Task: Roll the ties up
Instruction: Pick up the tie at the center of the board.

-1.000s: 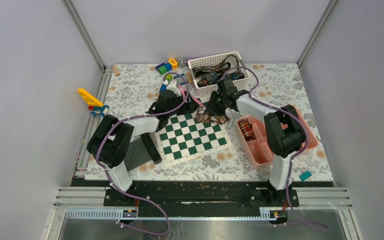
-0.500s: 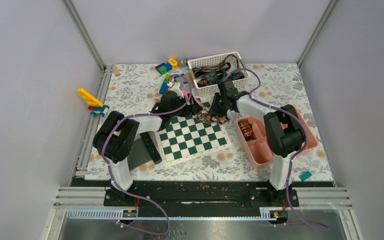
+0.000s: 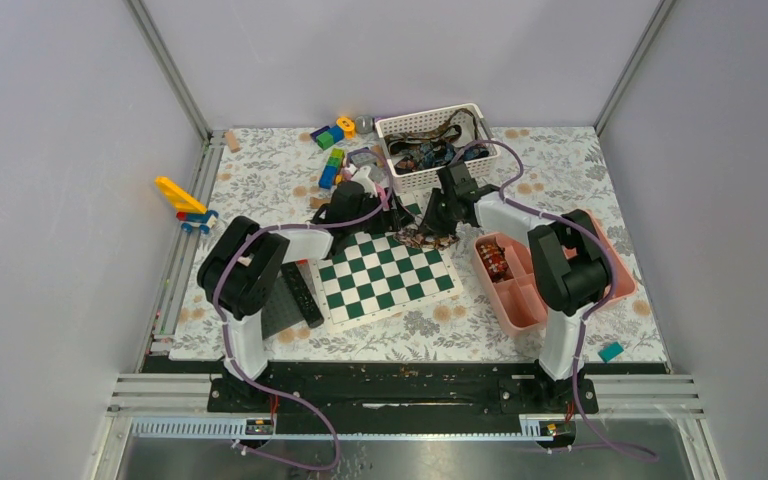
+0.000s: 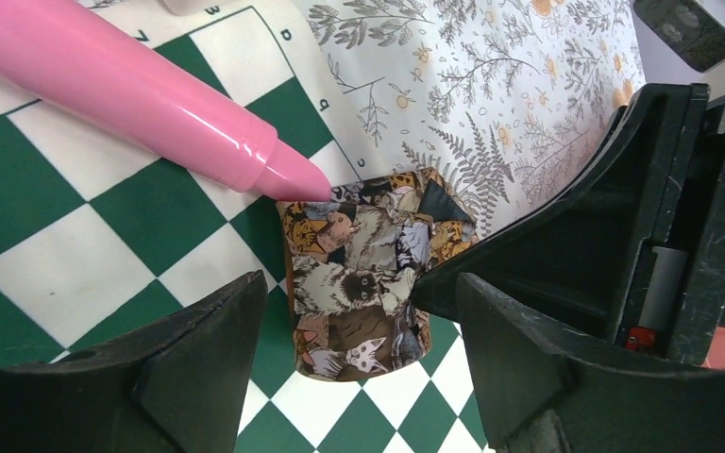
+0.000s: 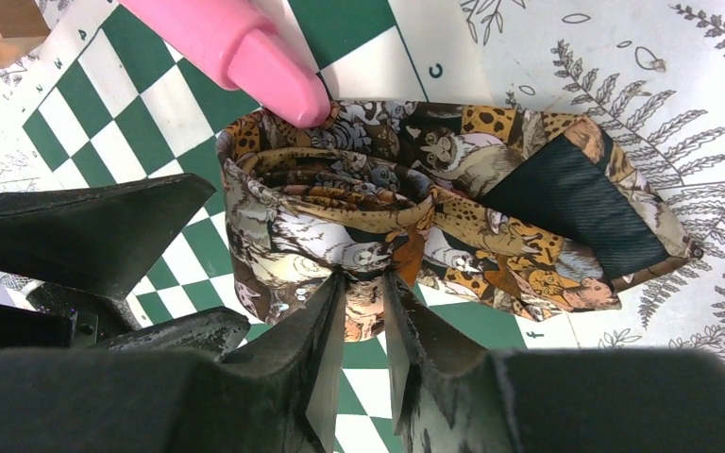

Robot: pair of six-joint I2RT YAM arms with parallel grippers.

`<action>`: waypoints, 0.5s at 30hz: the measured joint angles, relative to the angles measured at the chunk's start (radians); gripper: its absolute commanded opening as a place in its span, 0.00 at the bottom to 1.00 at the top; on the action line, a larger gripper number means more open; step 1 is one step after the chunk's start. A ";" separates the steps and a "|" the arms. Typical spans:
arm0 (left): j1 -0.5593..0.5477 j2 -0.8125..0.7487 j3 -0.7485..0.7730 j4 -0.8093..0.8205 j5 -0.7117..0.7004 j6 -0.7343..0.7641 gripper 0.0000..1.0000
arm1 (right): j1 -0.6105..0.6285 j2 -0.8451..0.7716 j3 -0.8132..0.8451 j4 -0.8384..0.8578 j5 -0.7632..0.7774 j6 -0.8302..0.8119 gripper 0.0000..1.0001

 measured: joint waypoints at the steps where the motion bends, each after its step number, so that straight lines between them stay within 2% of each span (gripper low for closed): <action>1: -0.003 0.002 0.003 0.000 0.001 0.000 0.75 | 0.000 -0.002 -0.004 0.000 0.000 0.001 0.28; 15: -0.022 0.012 0.005 0.000 0.007 -0.008 0.73 | -0.010 -0.019 -0.040 0.010 0.007 0.015 0.28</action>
